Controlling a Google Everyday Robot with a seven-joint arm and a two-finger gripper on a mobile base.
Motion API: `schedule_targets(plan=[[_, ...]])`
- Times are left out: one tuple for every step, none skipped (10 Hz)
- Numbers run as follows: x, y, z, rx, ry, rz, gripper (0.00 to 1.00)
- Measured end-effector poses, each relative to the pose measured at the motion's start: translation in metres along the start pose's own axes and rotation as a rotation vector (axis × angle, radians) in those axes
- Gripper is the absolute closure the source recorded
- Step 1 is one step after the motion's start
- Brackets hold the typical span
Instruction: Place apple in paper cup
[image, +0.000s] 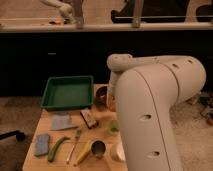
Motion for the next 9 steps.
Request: schedule_targets(plan=[[-0.007,-0.003,-0.009,-0.008,0.02,-0.002,1.0],[-0.016,-0.006,-0.019,-0.015,0.045,-0.003,1.0],[-0.024,-0.008,-0.026,-0.02,0.065,-0.002,1.0],[-0.033,-0.012,-0.032,-0.023,0.086,0.0,1.0],[-0.043,-0.015,-0.038,-0.026,0.101,0.004,1.0],[-0.051,-0.017,-0.039,-0.03,0.113,0.01,1.0],[-0.058,-0.019,-0.038,-0.031,0.121,0.014,1.0],[-0.066,-0.02,-0.037,-0.034,0.125,0.02,1.0],[-0.073,-0.022,-0.035,-0.036,0.13,0.025,1.0]])
